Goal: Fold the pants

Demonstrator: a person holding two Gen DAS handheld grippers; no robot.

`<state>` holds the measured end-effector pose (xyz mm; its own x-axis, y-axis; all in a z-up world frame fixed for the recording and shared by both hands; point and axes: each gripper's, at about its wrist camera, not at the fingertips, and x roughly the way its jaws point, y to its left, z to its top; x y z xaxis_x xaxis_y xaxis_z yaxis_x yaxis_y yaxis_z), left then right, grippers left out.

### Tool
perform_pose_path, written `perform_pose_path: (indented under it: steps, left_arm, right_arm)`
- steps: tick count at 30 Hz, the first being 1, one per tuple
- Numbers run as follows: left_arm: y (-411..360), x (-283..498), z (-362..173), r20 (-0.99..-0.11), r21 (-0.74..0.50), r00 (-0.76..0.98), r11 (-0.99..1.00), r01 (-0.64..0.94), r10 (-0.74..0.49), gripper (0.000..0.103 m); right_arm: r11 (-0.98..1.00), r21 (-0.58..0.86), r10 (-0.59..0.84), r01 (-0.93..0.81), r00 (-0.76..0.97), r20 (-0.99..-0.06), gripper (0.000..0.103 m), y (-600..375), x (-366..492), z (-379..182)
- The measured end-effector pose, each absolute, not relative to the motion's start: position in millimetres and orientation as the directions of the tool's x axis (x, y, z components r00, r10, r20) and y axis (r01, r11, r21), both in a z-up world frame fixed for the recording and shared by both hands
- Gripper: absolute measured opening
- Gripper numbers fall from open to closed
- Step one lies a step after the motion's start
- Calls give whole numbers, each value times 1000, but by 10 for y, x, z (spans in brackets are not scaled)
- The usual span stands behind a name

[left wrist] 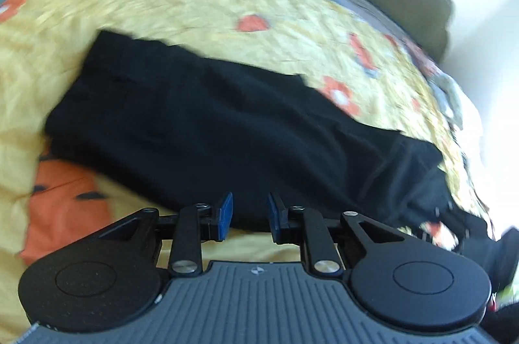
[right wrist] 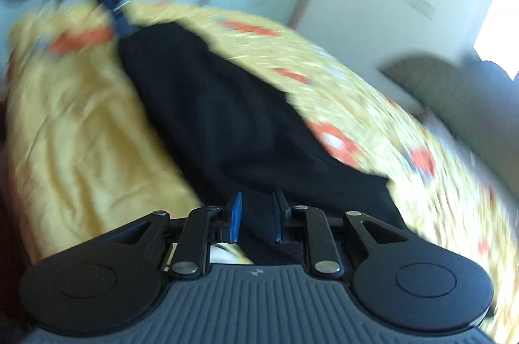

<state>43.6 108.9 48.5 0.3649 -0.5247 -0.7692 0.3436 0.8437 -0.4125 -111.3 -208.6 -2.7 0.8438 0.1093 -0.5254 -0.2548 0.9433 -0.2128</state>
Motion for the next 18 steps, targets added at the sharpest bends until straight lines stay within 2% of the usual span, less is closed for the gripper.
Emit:
perform_pose_path:
  steps: [1, 2, 3, 5, 8, 11, 14, 18]
  left_arm:
    - [958, 434, 521, -756, -416, 360, 826, 381, -547, 33]
    - [805, 432, 542, -741, -412, 358, 806, 426, -568, 39]
    - [638, 437, 551, -730, -397, 358, 788, 471, -582, 41]
    - [286, 442, 518, -729, -360, 361, 774, 521, -582, 43]
    - [-198, 404, 400, -741, -278, 377, 765, 581, -556, 44]
    - [-539, 280, 209, -763, -148, 424, 769, 622, -489, 44]
    - [-691, 155, 15, -783, -35, 459, 766, 641, -419, 44]
    - [-705, 34, -137, -795, 21, 465, 750, 662, -388, 45]
  right_arm:
    - [981, -125, 69, -150, 866, -495, 40, -2380, -1118, 15]
    - [999, -34, 11, -31, 883, -468, 66, -2681, -1120, 35]
    - [993, 65, -55, 94, 893, -447, 83, -2987, -1124, 35]
    - [919, 288, -127, 270, 893, -433, 83, -3572, -1139, -26]
    - [759, 551, -103, 346, 900, -424, 83, -4192, -1112, -216]
    - [612, 659, -83, 438, 864, -497, 83, -4505, -970, -409]
    - [501, 748, -23, 436, 870, -492, 83, -4658, -905, -547]
    - [579, 705, -14, 410, 869, -494, 83, -4592, -463, -255]
